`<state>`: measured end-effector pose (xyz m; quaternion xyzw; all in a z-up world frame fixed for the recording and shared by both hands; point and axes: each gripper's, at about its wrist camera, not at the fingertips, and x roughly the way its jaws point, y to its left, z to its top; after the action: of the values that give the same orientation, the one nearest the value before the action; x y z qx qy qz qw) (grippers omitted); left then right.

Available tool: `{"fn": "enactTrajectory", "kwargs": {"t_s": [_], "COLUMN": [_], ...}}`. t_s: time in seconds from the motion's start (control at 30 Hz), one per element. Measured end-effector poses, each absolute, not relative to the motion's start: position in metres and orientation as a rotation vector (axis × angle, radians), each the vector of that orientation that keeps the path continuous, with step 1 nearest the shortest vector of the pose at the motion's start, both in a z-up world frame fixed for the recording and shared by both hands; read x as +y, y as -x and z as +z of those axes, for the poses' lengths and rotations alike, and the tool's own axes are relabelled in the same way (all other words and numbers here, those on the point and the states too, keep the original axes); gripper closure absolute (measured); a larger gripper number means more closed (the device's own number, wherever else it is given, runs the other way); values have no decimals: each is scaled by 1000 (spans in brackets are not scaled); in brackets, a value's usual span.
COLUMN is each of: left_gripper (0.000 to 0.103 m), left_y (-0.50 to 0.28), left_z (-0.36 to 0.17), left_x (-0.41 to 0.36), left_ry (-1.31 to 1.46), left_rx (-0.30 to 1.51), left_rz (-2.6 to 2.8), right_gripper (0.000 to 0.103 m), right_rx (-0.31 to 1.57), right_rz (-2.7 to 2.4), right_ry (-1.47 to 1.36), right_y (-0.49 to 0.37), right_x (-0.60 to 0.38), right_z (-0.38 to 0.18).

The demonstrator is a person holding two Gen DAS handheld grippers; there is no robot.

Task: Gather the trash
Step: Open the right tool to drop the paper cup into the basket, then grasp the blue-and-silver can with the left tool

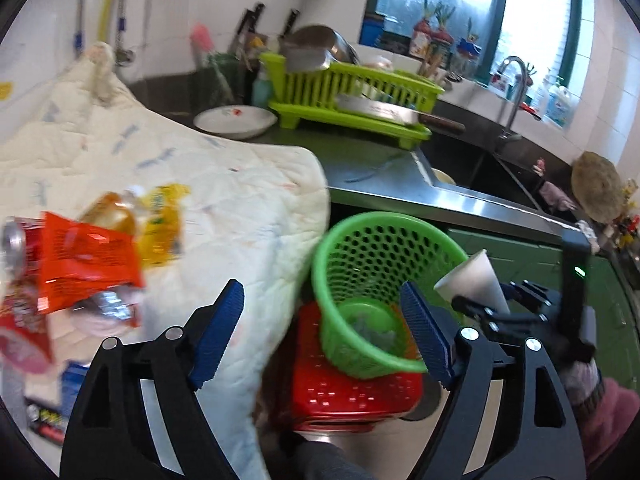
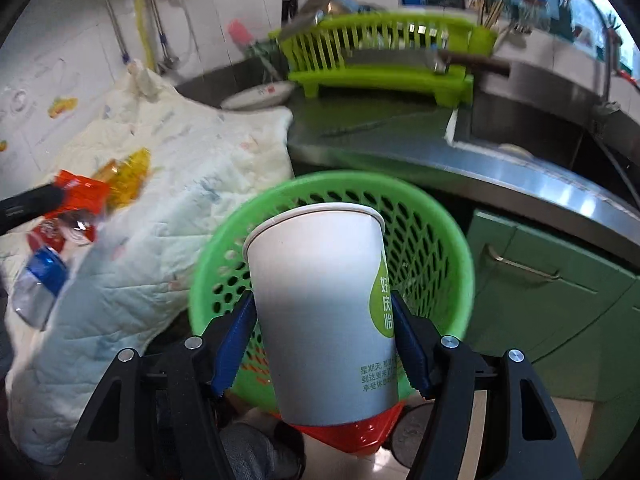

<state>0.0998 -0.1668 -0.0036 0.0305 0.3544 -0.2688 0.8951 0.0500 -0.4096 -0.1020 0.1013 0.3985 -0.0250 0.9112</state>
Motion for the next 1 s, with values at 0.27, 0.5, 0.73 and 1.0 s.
{"fn": "enactTrajectory", "kwargs": {"t_s": [0.27,0.5,0.73,1.0], "left_gripper": [18,12,11,11], "left_y": [-78,-69,-78,-97], "left_z": [10,21,-5,-40], "left_x": [-109,-49,-5,-1], "left_ry": [-51,-53,-67,-67], "left_rx": [685,637,729,853], "left_rz": [-434,-295,-212,-193], "right_gripper": [35,27,21,17], "right_rx": [914,896,836,772], "right_rz": [-36,-51,-25,62], "right_ry": [-205,-188,-175,-164], "right_y": [-94,-99,-84,-66], "right_x": [-403,-392,-376,-339], "right_z": [-130,-133,-111,-83]}}
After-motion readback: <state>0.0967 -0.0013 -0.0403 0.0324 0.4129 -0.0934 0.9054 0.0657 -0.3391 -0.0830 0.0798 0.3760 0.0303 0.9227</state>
